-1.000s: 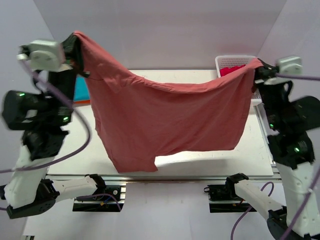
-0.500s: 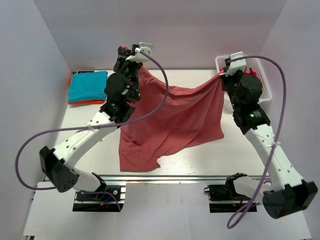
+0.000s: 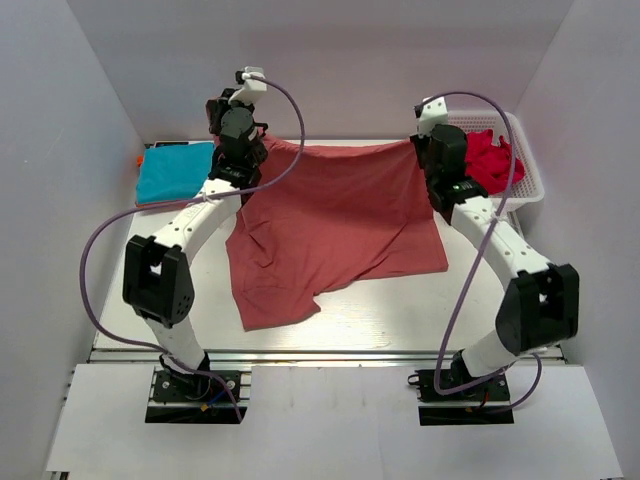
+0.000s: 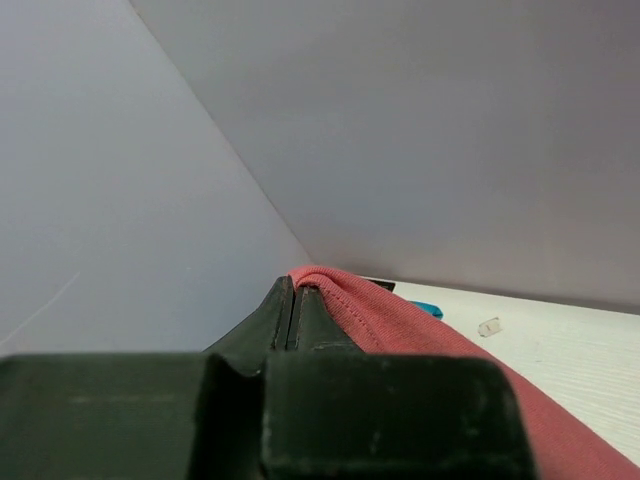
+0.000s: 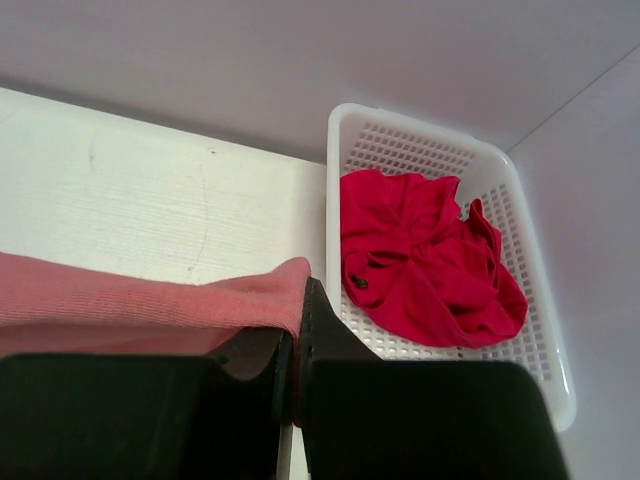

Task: Fold and stack the t-shirts
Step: Flatten out the tshirt

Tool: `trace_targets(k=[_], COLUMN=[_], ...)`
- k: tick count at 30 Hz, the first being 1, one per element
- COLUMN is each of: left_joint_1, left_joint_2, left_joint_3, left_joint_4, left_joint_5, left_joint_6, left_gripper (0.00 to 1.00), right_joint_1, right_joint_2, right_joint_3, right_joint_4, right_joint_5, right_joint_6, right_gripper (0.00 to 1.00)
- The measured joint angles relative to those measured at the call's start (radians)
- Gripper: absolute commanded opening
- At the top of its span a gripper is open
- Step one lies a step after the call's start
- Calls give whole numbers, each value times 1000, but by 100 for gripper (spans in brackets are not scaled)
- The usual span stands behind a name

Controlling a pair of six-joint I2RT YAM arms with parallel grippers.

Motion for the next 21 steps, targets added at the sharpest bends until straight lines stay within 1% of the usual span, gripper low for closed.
trace_targets(k=[4,8,14,21], left_joint_1=[56,102,145,187], left_joint_2=[81,168,316,537], left_joint_3=[76,194,343,526], left_joint_4=[-49,-107,-172,-273], left_joint_5=[4,25,65,131], left_joint_6=[-64,-129,-196,-284], left_gripper=[0,0,0,0], right_joint_1=[-5,-15,-31,-43], right_joint_2=[111,221,426,655], right_joint_3=[85,183,359,554], right_joint_4=[5,14,17,-3], right_joint_5=[27,51,66,51], right_joint_6=[-3,-2,-2,5], right_gripper=[0,0,0,0])
